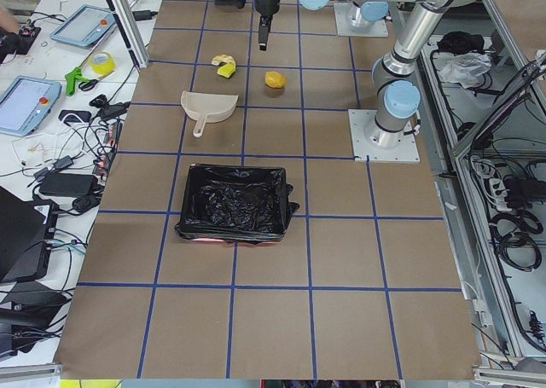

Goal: Sweep and dump trash into bin
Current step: 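Grasp the dustpan handle with the left gripper while the right gripper grasps the brush handle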

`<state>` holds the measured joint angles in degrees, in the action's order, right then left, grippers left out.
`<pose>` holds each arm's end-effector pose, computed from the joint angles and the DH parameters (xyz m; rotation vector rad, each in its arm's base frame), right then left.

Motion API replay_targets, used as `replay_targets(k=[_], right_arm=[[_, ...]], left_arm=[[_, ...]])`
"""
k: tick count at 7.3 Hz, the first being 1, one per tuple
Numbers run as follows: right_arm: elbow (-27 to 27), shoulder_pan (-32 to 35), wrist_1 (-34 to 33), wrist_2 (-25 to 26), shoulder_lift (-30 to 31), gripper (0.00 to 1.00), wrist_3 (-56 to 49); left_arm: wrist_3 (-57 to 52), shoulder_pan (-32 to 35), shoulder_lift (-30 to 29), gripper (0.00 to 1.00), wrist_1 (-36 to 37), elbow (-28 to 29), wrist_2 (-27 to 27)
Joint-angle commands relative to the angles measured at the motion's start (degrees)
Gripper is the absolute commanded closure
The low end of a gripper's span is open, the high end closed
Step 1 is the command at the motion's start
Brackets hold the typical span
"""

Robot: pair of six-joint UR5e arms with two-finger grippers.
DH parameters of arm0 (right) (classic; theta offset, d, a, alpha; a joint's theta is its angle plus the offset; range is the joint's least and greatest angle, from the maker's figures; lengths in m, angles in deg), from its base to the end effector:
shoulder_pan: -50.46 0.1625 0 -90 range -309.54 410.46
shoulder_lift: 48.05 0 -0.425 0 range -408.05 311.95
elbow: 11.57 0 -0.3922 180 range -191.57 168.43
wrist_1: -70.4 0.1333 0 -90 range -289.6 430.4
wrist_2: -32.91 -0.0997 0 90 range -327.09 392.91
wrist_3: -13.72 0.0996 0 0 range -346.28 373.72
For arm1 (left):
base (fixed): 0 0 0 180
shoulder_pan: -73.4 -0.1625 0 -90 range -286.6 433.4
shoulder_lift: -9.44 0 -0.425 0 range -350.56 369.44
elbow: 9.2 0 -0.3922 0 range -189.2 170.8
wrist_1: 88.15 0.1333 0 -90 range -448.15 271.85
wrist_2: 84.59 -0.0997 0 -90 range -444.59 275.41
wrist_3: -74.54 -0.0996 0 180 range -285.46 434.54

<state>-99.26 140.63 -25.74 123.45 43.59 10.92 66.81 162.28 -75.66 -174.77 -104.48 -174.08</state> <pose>0.1338 -0.4943 0.5338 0.0795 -3.1151 0.2747 -0.1252 -0.4632 0.4891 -0.1811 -3.1304 0.0829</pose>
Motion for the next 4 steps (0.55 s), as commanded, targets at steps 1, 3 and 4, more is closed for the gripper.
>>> replay_targets(k=[1, 3, 4], right_arm=[[-1.42, 0.0, 0.08, -0.09, 0.03, 0.0, -0.53], [-5.71, -1.49, -0.53, 0.96, -0.85, 0.0, -9.17], [-8.95, -4.63, -2.45, 0.87, -2.24, 0.0, -12.02]], left_arm=[[0.0, -0.46, -0.5, 0.0, -0.38, 0.09, 0.03], [0.0, -0.55, -1.12, 0.0, -0.21, 0.09, 0.03], [0.09, -0.55, -1.12, 0.0, 0.05, 0.09, 0.03]])
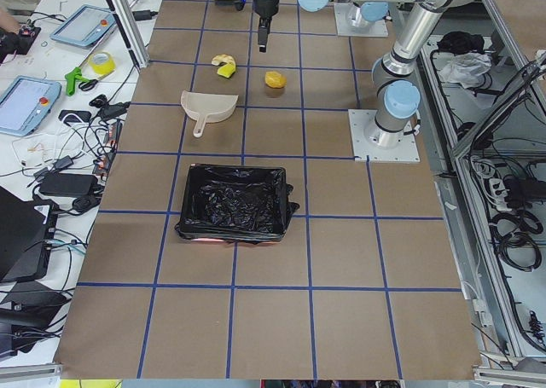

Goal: Sweep and dump trash into bin
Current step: 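Grasp the dustpan handle with the left gripper while the right gripper grasps the brush handle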

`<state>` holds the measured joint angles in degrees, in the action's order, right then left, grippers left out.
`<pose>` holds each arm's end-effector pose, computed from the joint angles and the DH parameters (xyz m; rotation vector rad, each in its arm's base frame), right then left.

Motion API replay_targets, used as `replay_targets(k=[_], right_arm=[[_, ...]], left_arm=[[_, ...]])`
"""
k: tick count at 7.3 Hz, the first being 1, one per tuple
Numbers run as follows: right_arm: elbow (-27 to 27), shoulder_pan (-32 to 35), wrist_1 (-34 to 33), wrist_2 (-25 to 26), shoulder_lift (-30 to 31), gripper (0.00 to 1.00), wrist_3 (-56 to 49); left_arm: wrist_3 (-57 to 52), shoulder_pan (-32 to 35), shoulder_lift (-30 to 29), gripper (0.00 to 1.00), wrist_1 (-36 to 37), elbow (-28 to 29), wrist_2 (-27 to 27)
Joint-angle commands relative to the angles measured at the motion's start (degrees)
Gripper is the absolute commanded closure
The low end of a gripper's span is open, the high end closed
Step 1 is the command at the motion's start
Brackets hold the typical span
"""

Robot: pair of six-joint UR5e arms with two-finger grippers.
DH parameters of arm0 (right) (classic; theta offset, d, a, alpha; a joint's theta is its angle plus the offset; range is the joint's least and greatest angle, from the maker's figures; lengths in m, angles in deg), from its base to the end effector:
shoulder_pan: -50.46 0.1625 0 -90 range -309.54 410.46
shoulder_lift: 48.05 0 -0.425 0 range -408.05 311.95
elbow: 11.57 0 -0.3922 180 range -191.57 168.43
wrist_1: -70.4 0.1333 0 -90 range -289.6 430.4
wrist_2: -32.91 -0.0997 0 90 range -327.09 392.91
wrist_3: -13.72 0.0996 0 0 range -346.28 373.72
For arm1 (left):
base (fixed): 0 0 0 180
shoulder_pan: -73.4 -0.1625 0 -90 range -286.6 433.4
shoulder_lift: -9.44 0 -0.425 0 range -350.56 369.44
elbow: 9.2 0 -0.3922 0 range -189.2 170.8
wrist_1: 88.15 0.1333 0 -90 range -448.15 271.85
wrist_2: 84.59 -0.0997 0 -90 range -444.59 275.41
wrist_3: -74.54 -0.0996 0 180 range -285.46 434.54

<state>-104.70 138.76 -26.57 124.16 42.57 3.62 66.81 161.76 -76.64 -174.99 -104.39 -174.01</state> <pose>0.1164 -0.4980 0.4788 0.2264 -3.1015 0.1170 -0.1209 -0.4696 0.4816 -0.1667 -3.1293 0.0528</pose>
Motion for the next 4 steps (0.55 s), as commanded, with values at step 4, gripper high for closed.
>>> replay_targets(k=[4], right_arm=[[-10.93, -14.01, -20.41, 0.07, -12.97, 0.0, -20.69]], left_arm=[[14.53, -0.21, -3.55, 0.0, 7.74, -0.26, -0.13]])
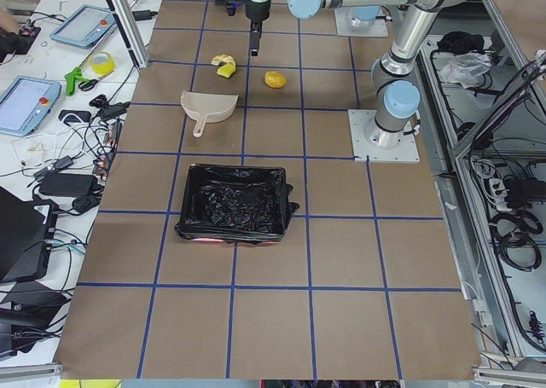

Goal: Sweep and dump trash into bin
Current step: 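Grasp the dustpan handle with the left gripper while the right gripper grasps the brush handle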

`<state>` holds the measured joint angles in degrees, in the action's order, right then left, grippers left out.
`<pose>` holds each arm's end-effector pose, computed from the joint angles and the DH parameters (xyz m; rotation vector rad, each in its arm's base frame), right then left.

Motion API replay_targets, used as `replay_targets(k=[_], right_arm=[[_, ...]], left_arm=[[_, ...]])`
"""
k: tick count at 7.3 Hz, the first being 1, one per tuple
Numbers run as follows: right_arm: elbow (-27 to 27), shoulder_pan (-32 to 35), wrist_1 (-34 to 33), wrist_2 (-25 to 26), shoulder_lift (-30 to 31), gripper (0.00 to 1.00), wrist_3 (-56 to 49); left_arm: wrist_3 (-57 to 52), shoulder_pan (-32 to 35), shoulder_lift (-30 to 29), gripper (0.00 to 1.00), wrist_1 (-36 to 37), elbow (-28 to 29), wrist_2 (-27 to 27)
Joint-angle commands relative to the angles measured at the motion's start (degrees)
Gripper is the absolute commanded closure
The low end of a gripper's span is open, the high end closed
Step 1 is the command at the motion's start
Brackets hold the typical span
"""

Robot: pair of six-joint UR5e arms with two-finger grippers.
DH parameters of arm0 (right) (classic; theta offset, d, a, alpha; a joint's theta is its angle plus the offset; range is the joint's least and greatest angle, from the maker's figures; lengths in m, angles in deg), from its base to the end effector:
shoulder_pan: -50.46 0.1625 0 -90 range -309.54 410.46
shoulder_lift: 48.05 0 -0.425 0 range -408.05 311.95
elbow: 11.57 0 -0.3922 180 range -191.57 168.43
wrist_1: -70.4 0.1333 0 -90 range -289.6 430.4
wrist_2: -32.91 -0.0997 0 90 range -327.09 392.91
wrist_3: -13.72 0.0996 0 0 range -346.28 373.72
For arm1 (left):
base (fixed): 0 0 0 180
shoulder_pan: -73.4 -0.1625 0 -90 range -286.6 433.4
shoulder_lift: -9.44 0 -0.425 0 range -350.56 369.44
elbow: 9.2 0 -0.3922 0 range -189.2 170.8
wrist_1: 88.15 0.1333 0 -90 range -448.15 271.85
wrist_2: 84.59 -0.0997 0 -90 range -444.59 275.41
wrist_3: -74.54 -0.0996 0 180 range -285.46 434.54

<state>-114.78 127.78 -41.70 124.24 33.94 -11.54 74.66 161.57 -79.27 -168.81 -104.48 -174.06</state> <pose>0.0123 -0.5420 0.3434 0.3410 -3.0959 0.0109 -0.1185 -0.4943 0.4702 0.0526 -3.1299 0.1465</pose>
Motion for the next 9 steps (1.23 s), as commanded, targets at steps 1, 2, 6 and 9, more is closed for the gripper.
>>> replay_targets(k=[1, 2, 6, 9], right_arm=[[-0.77, -4.45, -8.28, 0.08, -7.77, 0.0, -6.8], [-0.77, -6.64, -8.83, -0.45, -9.72, 0.01, -9.25], [-1.2, -8.42, -10.69, 0.51, -12.02, 0.07, -10.59], [-1.12, -9.64, -5.25, 3.77, -11.5, 0.15, -9.54]], left_arm=[[16.65, -0.1, -0.93, 0.0, 1.74, -0.52, -0.34], [27.98, -0.71, -1.63, 0.0, 1.83, -1.04, -3.83], [39.57, -5.35, -3.56, 0.0, 8.38, -3.5, -7.65], [54.2, -7.74, -8.29, 0.0, 15.26, -3.07, -7.73]])
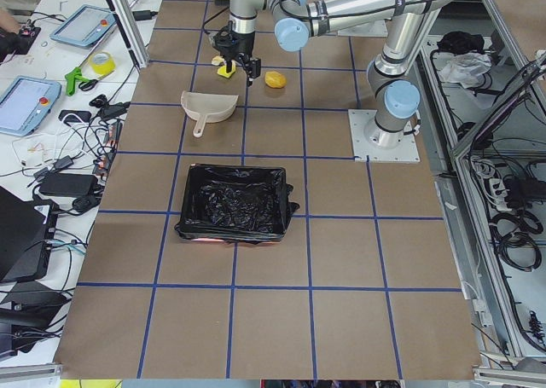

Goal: Sweep and dump trash into bin
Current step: 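Grasp the dustpan handle with the left gripper while the right gripper grasps the brush handle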

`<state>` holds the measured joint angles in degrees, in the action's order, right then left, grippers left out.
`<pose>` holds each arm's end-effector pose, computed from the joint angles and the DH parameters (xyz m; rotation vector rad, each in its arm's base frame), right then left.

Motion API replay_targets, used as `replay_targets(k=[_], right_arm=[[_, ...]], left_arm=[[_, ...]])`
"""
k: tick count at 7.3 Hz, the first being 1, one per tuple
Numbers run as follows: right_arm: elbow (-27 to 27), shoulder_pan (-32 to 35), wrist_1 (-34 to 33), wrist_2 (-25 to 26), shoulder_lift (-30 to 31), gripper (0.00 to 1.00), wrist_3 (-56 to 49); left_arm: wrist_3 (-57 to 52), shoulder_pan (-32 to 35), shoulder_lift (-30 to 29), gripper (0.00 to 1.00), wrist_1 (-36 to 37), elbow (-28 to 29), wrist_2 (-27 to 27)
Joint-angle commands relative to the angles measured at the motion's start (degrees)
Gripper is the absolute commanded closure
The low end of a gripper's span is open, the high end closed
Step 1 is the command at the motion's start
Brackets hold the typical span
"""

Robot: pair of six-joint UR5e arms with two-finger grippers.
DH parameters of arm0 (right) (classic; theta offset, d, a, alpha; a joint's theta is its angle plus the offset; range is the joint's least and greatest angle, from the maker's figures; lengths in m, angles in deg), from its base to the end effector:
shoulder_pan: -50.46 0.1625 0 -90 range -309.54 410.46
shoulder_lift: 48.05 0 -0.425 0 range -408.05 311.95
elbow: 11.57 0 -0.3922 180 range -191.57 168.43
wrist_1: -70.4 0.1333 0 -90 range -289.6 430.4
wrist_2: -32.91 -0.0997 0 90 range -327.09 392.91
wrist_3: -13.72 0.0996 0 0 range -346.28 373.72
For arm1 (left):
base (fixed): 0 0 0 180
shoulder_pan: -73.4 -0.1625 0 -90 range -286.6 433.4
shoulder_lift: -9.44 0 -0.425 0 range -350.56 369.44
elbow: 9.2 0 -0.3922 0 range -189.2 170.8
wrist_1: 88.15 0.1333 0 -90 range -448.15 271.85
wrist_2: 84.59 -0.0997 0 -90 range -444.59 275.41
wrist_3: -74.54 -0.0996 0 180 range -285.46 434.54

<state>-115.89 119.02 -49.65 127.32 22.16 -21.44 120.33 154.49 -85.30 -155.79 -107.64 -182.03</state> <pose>-0.0881 -0.5681 0.2363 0.3749 -3.0809 -0.1535 -0.0367 -0.5434 0.4150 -1.4177 2.7063 -0.2955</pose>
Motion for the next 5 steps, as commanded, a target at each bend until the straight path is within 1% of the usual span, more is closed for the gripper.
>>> replay_targets(k=[1, 2, 3, 4, 5], right_arm=[[-0.1, -1.32, 3.33, 0.69, 0.46, 0.16, 1.14], [-0.1, -1.5, 4.03, 0.78, 1.16, 0.17, 1.32], [-0.1, -1.59, 6.21, 0.6, 1.51, 0.22, 2.89], [-0.1, -1.59, 6.41, 0.6, 1.6, 0.25, 3.78], [-0.18, -1.59, 6.41, 0.6, 1.43, 0.3, 3.79]], left_arm=[[11.23, -0.58, -3.94, 0.0, 4.43, 0.08, 0.24], [12.3, -0.58, -5.44, 0.0, 6.02, 0.17, 0.24], [12.83, -0.67, -7.63, 0.0, 9.51, 0.52, 0.76], [12.75, -0.67, -10.09, 0.0, 12.25, 0.79, 3.38], [12.75, -0.67, -11.94, 0.0, 12.27, 1.66, 3.23]])
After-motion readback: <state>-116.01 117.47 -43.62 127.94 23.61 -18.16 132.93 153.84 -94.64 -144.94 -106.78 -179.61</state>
